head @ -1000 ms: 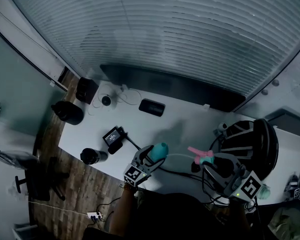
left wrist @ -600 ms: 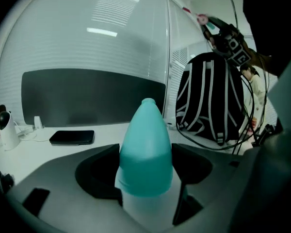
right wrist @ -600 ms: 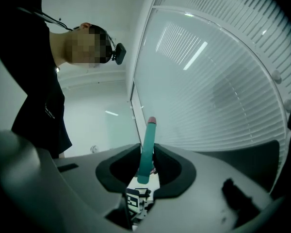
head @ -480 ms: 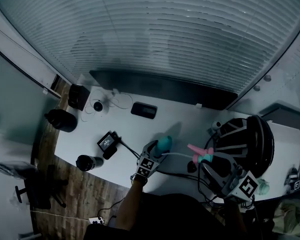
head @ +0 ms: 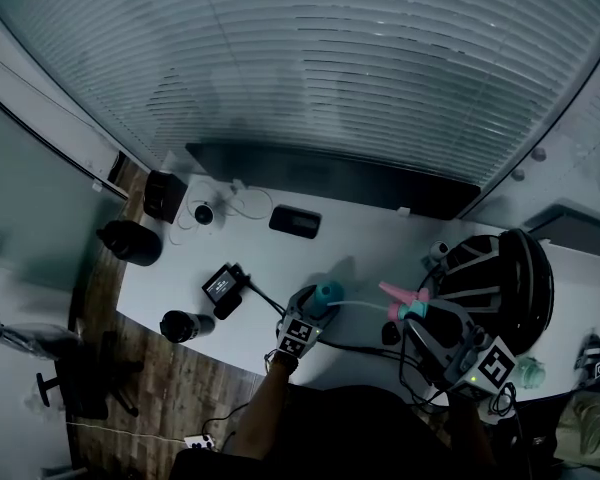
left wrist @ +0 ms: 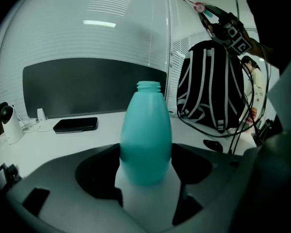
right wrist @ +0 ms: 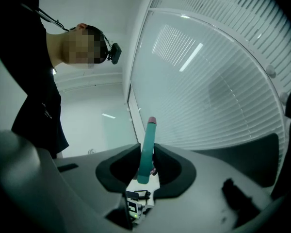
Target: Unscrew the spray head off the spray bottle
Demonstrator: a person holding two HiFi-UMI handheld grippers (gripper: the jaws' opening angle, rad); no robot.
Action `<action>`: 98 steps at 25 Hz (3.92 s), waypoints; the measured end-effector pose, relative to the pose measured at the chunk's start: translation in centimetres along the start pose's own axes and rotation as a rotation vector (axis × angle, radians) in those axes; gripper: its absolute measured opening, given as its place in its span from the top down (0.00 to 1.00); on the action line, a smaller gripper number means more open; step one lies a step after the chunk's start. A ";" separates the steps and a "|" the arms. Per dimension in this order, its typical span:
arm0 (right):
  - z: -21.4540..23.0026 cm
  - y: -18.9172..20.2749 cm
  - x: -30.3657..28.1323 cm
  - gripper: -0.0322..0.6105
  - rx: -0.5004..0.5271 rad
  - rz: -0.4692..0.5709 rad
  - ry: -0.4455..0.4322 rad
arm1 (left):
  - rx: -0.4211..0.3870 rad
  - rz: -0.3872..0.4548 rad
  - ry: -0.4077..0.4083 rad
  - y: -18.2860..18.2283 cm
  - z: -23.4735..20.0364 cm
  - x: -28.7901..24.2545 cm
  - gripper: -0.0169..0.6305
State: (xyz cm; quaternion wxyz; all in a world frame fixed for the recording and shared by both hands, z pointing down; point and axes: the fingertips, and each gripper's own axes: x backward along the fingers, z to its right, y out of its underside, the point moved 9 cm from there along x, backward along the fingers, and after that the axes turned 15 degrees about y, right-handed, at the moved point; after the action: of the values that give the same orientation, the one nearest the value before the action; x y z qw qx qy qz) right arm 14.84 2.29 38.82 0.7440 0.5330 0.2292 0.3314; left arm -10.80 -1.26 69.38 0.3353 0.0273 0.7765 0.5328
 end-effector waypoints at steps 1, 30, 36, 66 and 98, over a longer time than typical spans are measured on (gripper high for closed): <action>0.1 0.3 -0.1 0.82 -0.013 -0.004 0.007 | 0.009 0.007 0.010 0.0 0.1 0.1 0.46; 1.9 15.2 0.4 0.82 -0.396 -0.171 0.004 | 0.063 0.322 -0.207 -0.7 12.8 16.6 0.57; 1.9 15.7 1.2 0.82 -0.401 -0.182 0.009 | 0.012 0.343 -0.179 -2.8 12.1 16.6 0.57; -2.3 10.5 -12.7 0.82 0.574 -0.555 -0.121 | -0.064 0.149 -0.214 -0.7 12.1 14.9 0.97; -1.0 19.8 -13.8 0.80 0.478 -0.556 -0.116 | -0.013 0.163 -0.224 -1.3 11.2 15.3 0.97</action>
State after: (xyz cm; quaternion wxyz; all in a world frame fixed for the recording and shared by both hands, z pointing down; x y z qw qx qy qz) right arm -0.15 -3.03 57.06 0.6721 0.6268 0.3936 0.0230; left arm -16.07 13.41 58.39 0.3759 0.1476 0.7260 0.5567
